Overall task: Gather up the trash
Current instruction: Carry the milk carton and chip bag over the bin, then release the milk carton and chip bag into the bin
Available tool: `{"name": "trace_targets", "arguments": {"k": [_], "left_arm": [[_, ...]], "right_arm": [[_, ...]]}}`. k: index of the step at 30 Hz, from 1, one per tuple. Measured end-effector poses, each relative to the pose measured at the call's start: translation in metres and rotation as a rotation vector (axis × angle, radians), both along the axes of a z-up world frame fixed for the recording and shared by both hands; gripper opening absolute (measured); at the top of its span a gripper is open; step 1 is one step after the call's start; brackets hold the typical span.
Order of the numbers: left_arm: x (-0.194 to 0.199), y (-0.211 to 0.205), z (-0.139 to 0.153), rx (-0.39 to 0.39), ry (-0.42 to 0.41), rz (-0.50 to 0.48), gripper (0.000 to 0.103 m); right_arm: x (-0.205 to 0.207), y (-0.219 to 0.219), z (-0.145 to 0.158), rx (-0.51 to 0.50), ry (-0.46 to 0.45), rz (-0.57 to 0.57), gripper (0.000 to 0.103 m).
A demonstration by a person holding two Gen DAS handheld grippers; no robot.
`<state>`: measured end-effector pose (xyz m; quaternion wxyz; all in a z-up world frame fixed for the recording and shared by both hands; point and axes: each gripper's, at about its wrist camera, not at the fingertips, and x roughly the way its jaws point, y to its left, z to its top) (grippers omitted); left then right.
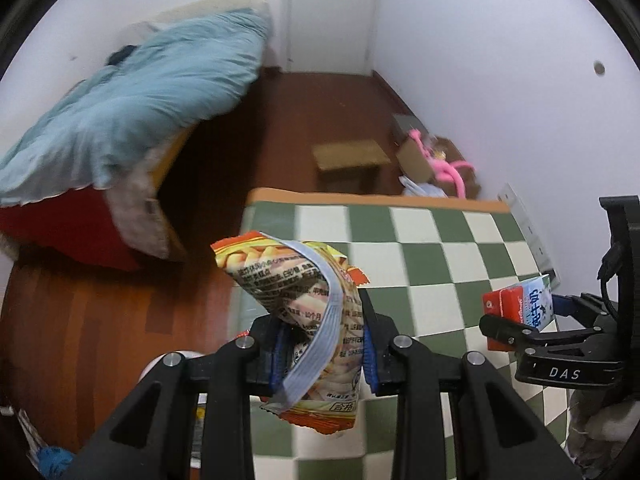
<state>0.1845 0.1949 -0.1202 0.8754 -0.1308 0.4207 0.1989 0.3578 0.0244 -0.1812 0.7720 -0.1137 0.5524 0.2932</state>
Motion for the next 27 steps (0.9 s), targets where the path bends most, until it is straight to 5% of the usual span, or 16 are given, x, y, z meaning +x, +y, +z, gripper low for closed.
{"name": "trace_targets", "arguments": {"k": [7, 12, 23, 25, 27], "left_arm": [[-0.085, 0.046, 0.023, 0.009, -0.036, 0.118, 0.027], [-0.131, 0.079, 0.004, -0.025, -0.015, 0.201, 0.027], [-0.2, 0.177, -0.127, -0.431, 0.061, 0.386, 0.031], [-0.206, 0.19, -0.148, -0.468, 0.086, 0.426, 0.049], [-0.211, 0.198, -0.161, -0.486, 0.096, 0.456, 0.078]], "right_arm": [[-0.08, 0.069, 0.028, 0.073, 0.005, 0.141, 0.092], [-0.135, 0.124, 0.018, 0.075, 0.039, 0.245, 0.092], [-0.212, 0.248, -0.071, -0.047, 0.139, 0.42, 0.092], [-0.219, 0.269, -0.088, -0.086, 0.142, 0.448, 0.092], [-0.222, 0.285, -0.104, -0.129, 0.147, 0.469, 0.092]]}}
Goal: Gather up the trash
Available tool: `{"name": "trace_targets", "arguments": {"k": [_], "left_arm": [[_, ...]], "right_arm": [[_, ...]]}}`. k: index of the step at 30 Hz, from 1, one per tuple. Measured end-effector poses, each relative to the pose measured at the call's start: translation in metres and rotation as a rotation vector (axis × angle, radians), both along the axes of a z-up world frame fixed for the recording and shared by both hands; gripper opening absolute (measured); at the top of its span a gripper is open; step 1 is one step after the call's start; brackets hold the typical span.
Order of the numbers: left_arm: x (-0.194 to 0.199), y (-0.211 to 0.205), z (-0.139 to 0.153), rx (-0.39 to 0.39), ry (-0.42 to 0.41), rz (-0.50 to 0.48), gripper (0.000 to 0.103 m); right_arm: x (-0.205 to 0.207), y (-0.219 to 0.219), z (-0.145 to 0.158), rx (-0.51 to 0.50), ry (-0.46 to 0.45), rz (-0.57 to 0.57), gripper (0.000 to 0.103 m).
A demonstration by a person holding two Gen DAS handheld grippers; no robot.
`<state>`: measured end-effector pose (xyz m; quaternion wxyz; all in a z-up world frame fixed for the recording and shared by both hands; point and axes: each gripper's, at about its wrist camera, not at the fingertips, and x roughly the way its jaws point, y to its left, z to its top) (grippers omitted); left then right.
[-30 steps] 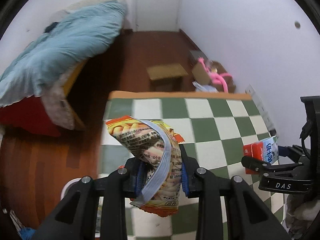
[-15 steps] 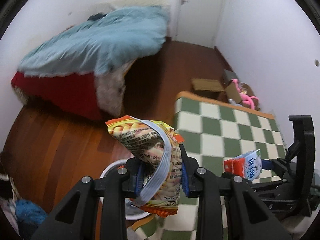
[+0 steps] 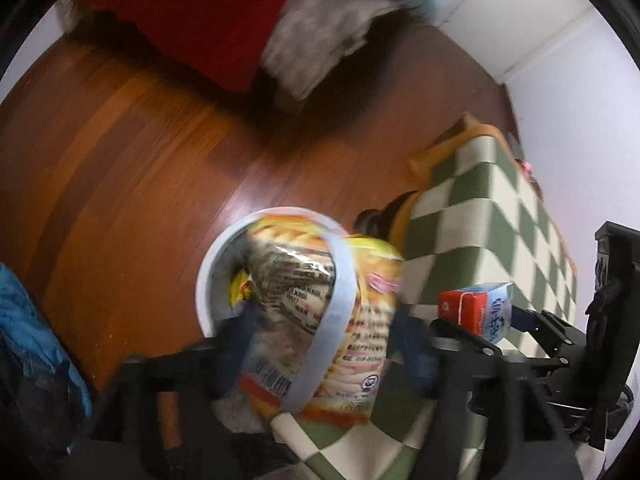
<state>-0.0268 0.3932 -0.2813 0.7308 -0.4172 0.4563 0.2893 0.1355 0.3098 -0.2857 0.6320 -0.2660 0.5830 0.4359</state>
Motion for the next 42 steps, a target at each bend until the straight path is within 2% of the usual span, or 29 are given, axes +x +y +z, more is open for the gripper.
{"name": "trace_targets", "arguments": {"k": [2, 4, 5, 6, 8, 9, 13, 18, 22, 29, 42], "left_arm": [[-0.006, 0.006, -0.007, -0.018, -0.007, 0.027, 0.081], [-0.014, 0.011, -0.013, -0.023, 0.004, 0.052, 0.09], [-0.016, 0.013, -0.013, -0.018, 0.013, 0.059, 0.102], [-0.02, 0.015, -0.013, 0.0, 0.031, 0.068, 0.103], [-0.024, 0.017, -0.013, 0.016, 0.05, 0.077, 0.103], [-0.027, 0.018, -0.012, 0.027, 0.063, 0.081, 0.103], [-0.035, 0.011, 0.0, 0.135, 0.154, 0.091, 0.103], [-0.041, -0.011, 0.02, 0.246, 0.241, 0.071, 0.103], [-0.048, -0.038, 0.04, 0.292, 0.255, 0.039, 0.103], [-0.065, -0.087, 0.087, 0.337, 0.215, -0.008, 0.103], [-0.099, -0.153, 0.192, 0.371, 0.024, -0.069, 0.103]], "right_arm": [[-0.003, 0.013, -0.012, -0.03, -0.001, 0.027, 0.092], [-0.005, 0.024, -0.025, -0.064, -0.003, 0.046, 0.093], [-0.004, 0.027, -0.028, -0.074, 0.003, 0.053, 0.093], [-0.005, 0.03, -0.033, -0.086, 0.011, 0.058, 0.093], [-0.005, 0.035, -0.039, -0.095, 0.024, 0.065, 0.097], [-0.005, 0.036, -0.04, -0.098, 0.031, 0.065, 0.103], [-0.002, 0.036, -0.04, -0.094, 0.038, 0.05, 0.103], [-0.007, 0.015, -0.025, -0.11, -0.01, 0.01, 0.103], [-0.013, -0.016, -0.011, -0.117, -0.018, -0.029, 0.103], [-0.03, -0.073, 0.04, -0.033, 0.02, -0.091, 0.103], [-0.065, -0.166, 0.182, 0.193, 0.044, -0.076, 0.103]]}}
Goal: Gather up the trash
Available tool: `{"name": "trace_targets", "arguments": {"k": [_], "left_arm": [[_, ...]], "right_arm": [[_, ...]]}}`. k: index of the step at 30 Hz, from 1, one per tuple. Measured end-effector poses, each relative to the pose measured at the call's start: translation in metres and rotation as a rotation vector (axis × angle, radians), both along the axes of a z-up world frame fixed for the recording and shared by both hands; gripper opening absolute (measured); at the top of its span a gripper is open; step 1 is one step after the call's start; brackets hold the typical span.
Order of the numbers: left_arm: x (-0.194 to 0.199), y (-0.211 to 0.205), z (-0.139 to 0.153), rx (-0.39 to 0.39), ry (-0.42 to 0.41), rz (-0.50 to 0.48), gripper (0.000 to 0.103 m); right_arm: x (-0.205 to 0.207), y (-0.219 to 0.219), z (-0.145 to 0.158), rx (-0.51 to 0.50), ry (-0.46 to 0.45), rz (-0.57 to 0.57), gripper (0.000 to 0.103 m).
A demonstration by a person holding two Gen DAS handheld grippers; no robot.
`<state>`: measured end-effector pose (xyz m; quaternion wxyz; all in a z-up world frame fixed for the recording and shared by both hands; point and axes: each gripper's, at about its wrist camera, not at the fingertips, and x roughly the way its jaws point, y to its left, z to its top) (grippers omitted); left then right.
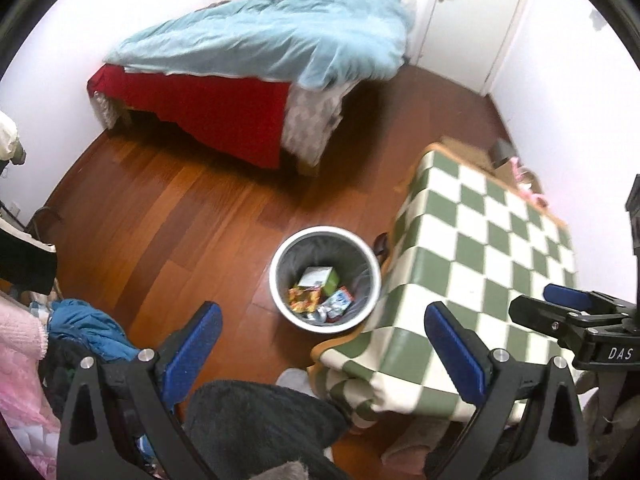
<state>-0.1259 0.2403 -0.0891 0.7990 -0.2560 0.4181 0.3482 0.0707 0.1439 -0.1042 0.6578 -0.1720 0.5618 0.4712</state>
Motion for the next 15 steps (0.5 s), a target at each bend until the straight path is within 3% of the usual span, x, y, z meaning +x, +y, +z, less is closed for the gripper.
{"name": "trace_targets", "arguments": {"k": [7, 15], "left_arm": [[-0.022, -0.018, 0.054, 0.01, -0.118, -0.012, 0.103], [-0.039, -0.036, 0.091, 0.024, -0.185, -0.036, 0.103]], "right_arm": [[-0.011, -0.029, 0.066, 0.094, 0.002, 0.027, 0.103], [-0.023, -0.049, 0.122, 0.182, 0.02, 0.06, 0.103]]}}
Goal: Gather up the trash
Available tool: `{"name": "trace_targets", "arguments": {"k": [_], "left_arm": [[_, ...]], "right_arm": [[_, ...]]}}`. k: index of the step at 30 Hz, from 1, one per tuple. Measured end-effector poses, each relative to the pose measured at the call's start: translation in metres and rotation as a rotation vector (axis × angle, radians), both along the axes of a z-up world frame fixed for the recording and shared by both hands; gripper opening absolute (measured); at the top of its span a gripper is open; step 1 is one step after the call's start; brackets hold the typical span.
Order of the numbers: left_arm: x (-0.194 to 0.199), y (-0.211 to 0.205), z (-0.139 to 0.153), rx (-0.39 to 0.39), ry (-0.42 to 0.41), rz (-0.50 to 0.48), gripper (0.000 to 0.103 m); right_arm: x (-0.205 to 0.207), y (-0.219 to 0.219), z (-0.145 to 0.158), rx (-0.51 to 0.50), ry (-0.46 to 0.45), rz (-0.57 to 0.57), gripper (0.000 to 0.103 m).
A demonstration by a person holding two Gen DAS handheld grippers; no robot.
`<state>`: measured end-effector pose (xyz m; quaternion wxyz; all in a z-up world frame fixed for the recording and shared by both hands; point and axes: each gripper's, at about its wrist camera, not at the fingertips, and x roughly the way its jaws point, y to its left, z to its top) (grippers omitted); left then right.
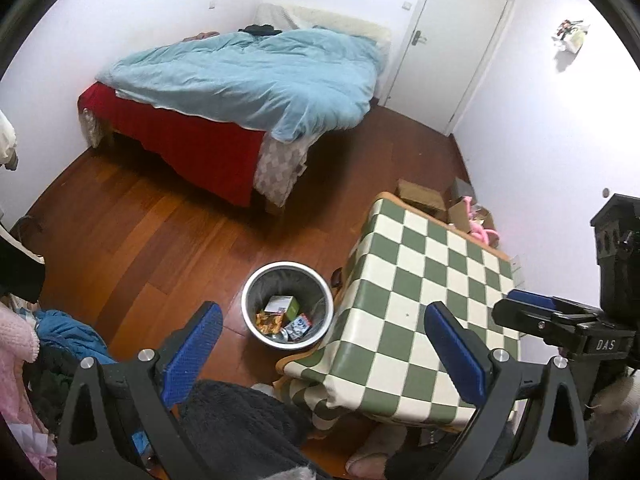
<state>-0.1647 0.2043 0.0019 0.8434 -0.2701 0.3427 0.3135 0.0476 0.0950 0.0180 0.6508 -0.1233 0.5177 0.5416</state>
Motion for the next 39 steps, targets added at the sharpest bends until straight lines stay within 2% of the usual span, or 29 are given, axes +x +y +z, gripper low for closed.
{"name": "trace_targets", "arguments": {"k": [5, 12, 39], "left_arm": [[-0.006, -0.008, 0.011, 0.01, -0.019, -0.01, 0.103], [-0.009, -0.01, 0.012, 0.004, -0.024, -0.015, 0.103], [-0.001, 0.001, -0.011, -0.059, 0.008, -0.007, 0.103]], "right_arm": [[-0.008, -0.006, 0.017, 0.02, 0.004, 0.018, 0.103], [-0.013, -0.005, 0.021, 0.019, 0.012, 0.031, 0.103], [-0.009, 0.012, -0.004, -0.032, 0.054, 0.031, 0.103]]}}
